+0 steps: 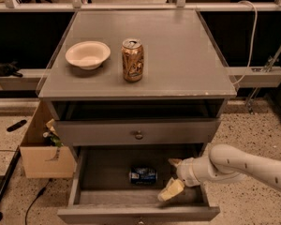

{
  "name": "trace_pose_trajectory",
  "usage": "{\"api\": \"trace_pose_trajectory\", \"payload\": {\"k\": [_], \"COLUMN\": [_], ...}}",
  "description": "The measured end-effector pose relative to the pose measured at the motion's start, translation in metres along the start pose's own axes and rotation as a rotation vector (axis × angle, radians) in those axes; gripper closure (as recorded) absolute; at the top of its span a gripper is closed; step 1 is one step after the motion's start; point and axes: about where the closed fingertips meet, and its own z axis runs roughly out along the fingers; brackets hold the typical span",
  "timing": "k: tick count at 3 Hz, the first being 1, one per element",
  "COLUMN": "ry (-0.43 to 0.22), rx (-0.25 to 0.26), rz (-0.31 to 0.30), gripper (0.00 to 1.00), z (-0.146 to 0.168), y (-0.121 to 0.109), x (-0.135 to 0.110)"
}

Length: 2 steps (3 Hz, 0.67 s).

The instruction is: Pick pepsi can from middle drawer and place on counter

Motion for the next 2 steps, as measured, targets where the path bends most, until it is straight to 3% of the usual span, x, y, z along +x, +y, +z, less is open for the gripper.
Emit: {"api": "trace_pose_trajectory", "payload": {"k": [1,2], "ry": [-0.04,-0.045], "rx": [0.017,0.018], "rz": [0.056,0.062], "gripper": [0.0,0.0], "z": [0.0151,0.0174], "y": [-0.0213,-0.024], "x": [0.0002,0.0004]}}
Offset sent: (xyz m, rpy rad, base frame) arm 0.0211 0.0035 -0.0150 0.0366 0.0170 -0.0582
